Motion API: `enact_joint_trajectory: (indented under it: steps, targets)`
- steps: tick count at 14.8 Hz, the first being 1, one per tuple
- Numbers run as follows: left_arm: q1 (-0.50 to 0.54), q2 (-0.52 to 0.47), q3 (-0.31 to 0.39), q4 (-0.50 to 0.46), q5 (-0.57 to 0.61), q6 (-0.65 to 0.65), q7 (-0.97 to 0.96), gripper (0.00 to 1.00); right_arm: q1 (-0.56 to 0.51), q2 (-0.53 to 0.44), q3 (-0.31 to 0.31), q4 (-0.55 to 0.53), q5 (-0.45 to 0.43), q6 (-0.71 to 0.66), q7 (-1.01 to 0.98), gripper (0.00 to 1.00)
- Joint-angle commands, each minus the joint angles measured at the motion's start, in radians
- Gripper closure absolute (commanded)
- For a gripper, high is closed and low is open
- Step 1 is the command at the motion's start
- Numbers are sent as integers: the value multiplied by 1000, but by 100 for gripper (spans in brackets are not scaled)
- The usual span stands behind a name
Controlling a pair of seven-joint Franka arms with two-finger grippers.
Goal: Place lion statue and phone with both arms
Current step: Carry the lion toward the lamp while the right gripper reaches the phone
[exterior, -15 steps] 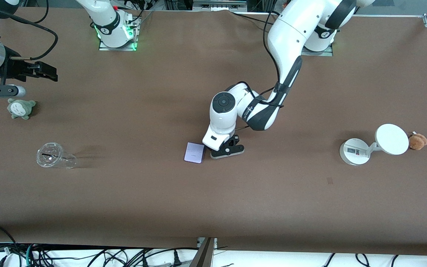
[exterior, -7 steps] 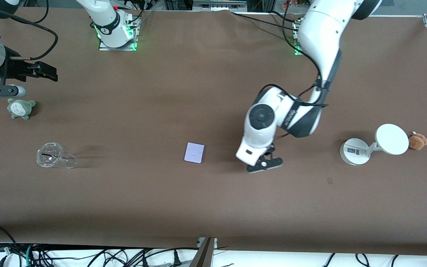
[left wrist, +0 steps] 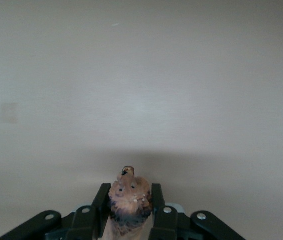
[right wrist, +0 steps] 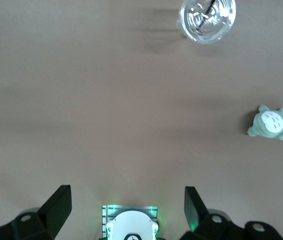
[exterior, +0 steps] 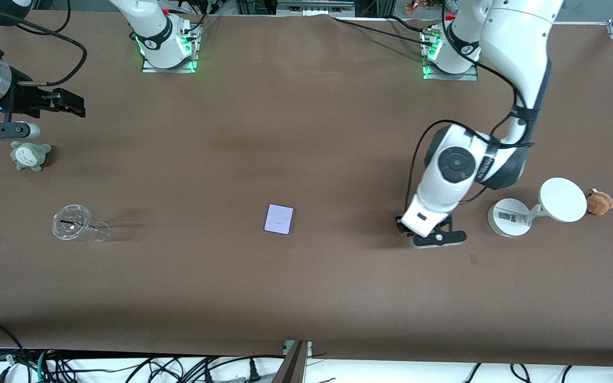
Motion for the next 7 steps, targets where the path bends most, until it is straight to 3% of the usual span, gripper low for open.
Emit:
enact_joint_trajectory:
  steps: [1, 4, 7]
  targets:
    - [84, -49, -20, -90, 22, 42, 102, 100, 45, 24, 0, 2, 20, 42, 48, 0]
    - [155, -31, -20, -162, 22, 184, 154, 100, 113, 82, 0, 7, 46, 105, 140, 0]
    - [198, -17, -20, -169, 22, 198, 177, 100, 188, 139, 2, 9, 63, 195, 243, 0]
